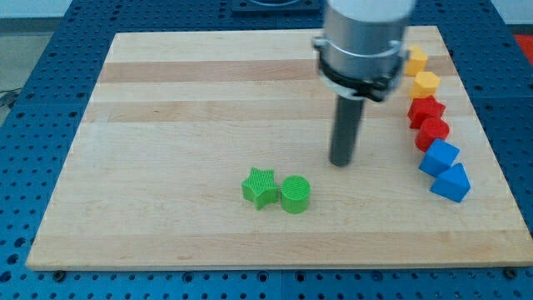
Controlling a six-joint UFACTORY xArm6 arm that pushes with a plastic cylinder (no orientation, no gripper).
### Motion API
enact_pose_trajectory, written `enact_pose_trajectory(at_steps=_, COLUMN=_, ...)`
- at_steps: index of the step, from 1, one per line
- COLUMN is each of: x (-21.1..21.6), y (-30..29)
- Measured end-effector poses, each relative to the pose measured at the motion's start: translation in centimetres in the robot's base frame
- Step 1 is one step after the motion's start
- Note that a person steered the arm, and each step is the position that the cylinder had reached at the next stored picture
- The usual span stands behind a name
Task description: Adjust the green circle to the right of the green star
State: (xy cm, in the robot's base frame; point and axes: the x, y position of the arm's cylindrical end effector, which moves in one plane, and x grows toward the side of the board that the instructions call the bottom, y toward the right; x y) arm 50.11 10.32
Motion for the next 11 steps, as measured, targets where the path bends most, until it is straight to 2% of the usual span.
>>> enact_pose_trajectory(at_steps=1, x=1.8, y=0.3)
enact_pose_trajectory(at_steps=2, x=6.9, y=-3.5)
enact_pose_trajectory(at_steps=3, x=8.1, y=-4.2)
enact_pose_trajectory(at_steps=6, x=8.1, y=-6.7)
enact_pose_trajectory(at_steps=7, x=5.7, y=-6.7)
enact_pose_trajectory(at_steps=9, x=4.7, y=-6.7)
enact_pose_trajectory(at_steps=11, x=3.4, y=-0.9)
